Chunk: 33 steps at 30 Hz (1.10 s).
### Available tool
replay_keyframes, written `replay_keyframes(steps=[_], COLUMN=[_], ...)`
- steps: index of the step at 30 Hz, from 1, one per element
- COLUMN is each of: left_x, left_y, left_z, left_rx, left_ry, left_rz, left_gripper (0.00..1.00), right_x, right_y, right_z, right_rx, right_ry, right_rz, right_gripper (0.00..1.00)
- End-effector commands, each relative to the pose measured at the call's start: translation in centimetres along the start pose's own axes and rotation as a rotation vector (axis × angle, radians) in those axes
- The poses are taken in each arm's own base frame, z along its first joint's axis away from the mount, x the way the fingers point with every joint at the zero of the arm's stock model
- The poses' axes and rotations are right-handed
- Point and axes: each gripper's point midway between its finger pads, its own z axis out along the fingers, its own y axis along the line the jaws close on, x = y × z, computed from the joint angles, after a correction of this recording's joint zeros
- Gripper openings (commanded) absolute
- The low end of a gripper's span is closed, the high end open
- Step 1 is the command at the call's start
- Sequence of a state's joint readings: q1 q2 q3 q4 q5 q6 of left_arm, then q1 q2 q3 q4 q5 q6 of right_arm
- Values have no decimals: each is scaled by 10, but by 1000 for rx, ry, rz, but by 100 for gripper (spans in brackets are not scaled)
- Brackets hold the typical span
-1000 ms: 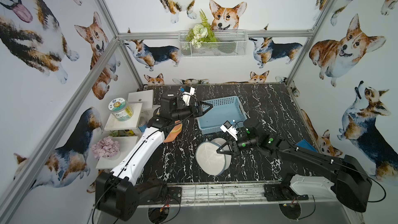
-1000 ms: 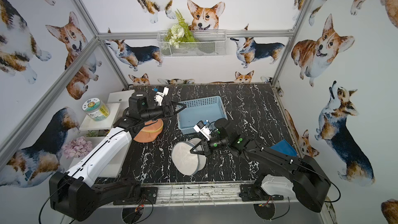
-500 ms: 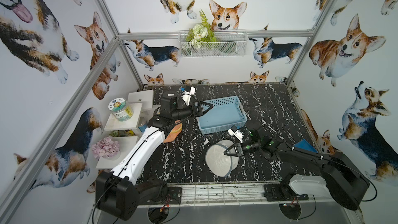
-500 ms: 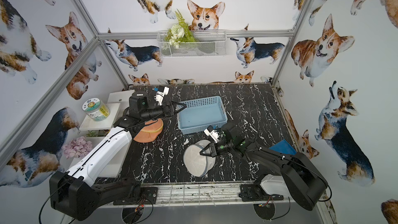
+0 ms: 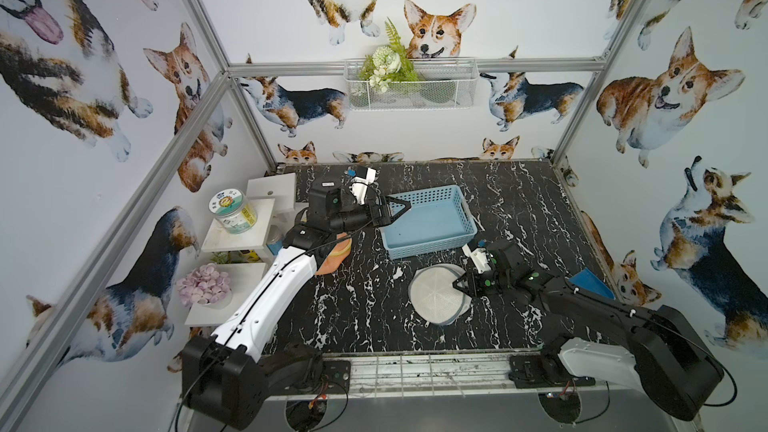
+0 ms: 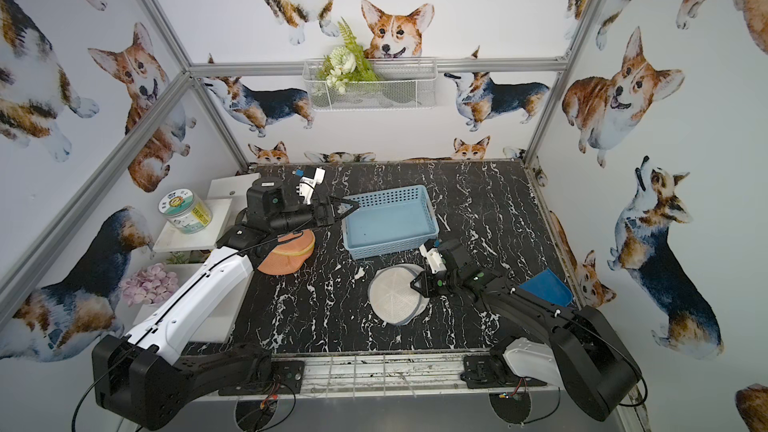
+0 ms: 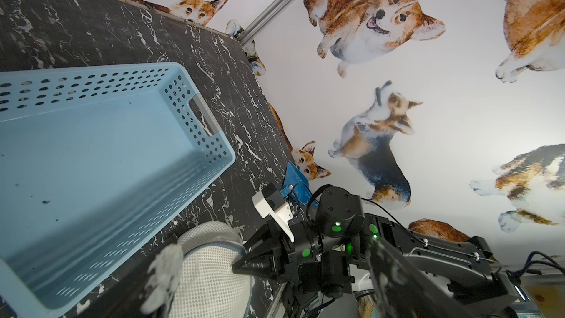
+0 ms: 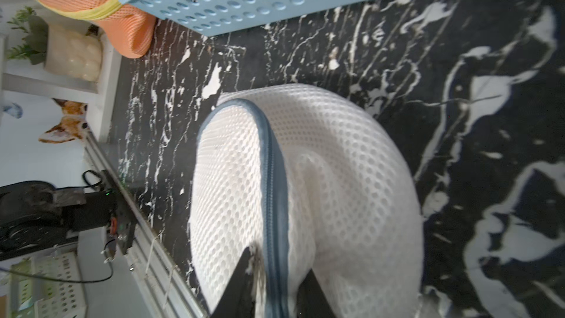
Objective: Turn the laundry bag inside out
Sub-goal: Adjust the laundry bag at the center of the board, then reset both arms
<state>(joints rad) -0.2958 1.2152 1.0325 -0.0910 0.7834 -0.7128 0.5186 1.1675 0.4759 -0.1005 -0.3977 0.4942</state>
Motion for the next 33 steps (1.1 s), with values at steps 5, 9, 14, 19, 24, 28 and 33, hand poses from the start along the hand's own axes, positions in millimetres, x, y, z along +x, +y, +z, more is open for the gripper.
replay_keyframes(steps=[5, 9, 14, 19, 24, 28, 33], left_x=[-3, -5, -7, -13, -34, -46, -47], left_y=[-1, -3, -5, 5, 57, 72, 122], left_z=[-3, -5, -7, -13, -38, -58, -90], left_rx=[-4, -5, -10, -93, -437, -497, -681], left_ry=[-10, -19, -28, -70, -221, -442, -628], left_rz=[25, 31, 45, 84, 210, 387, 543], left_gripper=[100, 100, 100, 100, 100, 100, 100], right_x=[-1, -25, -39, -69, -112, -139, -167], right_y=[-20, -1, 13, 34, 43, 36, 35], right_z=[0, -19, -38, -80, -126, -138, -156], right_rx=[107, 73, 49, 27, 104, 235, 335], right_ry=[-26, -123, -183, -381, -599, -653, -742], right_rz=[0, -31, -42, -72, -132, -139, -180], right_gripper=[50, 62, 100, 100, 100, 100, 100])
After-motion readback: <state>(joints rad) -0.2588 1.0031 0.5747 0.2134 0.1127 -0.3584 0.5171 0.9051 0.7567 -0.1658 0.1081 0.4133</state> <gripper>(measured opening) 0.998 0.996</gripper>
